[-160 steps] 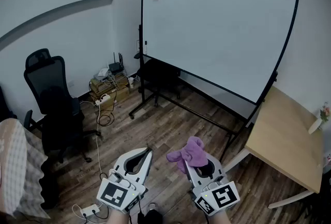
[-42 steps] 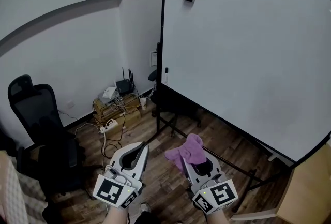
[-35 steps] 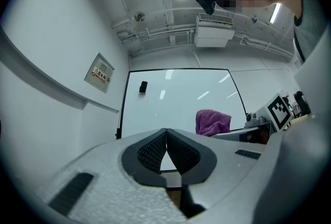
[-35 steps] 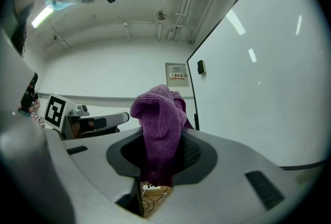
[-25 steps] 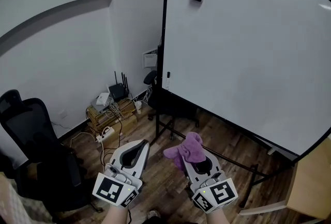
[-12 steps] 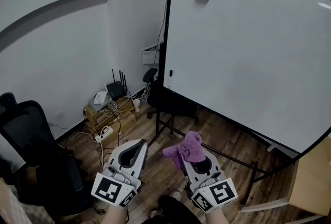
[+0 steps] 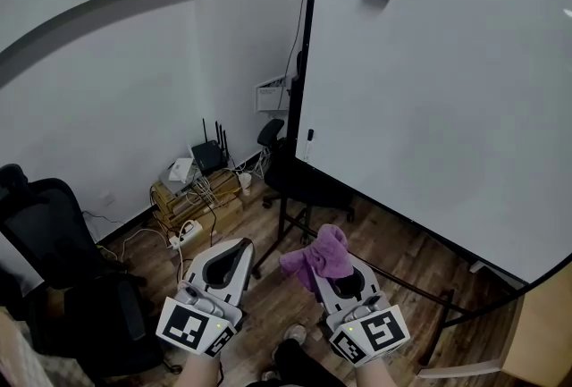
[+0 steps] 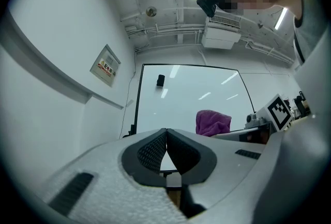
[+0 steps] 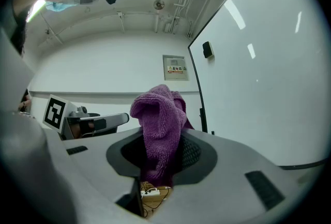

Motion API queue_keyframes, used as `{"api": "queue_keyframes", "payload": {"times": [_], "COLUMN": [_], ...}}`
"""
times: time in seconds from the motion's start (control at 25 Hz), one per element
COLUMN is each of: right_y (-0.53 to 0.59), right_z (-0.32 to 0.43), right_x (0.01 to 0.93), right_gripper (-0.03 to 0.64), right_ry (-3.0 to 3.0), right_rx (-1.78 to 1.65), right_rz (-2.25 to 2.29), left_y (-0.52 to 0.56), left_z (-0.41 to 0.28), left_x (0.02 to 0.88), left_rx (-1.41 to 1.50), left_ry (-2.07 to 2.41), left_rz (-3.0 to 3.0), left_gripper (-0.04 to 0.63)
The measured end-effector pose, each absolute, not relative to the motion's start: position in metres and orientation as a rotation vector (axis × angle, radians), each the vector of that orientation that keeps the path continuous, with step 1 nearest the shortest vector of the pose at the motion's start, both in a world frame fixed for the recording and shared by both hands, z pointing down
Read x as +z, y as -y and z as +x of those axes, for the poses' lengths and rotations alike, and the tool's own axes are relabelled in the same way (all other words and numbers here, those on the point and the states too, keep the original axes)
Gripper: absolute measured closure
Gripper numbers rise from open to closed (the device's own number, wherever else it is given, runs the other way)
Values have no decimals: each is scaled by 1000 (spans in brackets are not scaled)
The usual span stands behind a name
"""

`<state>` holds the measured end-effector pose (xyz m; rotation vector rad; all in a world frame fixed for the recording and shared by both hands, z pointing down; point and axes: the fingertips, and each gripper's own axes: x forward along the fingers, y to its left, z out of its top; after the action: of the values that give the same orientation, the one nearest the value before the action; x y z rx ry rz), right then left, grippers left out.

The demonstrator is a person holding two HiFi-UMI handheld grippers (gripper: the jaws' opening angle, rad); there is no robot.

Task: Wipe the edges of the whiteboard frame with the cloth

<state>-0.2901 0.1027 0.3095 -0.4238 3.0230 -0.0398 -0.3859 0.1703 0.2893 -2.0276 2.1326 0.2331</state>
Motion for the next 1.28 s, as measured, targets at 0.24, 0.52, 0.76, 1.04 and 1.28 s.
{"api": "queue_keyframes", "payload": {"times": [0.24,0.52,0.76,1.04,1.28], "right_y": [-58,2,45,81,101], "right_z": [-320,-344,-358,-368,-380], "right_x": [310,306,300,300,310], "right_gripper": [508,508,508,508,508], "right_ry": [-3021,-3015,-3005,-2998,-3014], "right_rx": [-51,-59,-52,-42,-56], "right_rz": [-424,-442,-441,-441,-454], "left_y": [-124,-62,-18,19,39], "left_z": [-415,-439,-450,-459,-468], "left_x": [286,282,276,270,279], "left_rx": [221,210,190,190,174], "left_ry": [-2124,-2111,-2087,-2066,-2070], "left_rz": [-2027,-2044,-2049,-2037,-2056], "left_gripper": [580,579,580,580,579]}}
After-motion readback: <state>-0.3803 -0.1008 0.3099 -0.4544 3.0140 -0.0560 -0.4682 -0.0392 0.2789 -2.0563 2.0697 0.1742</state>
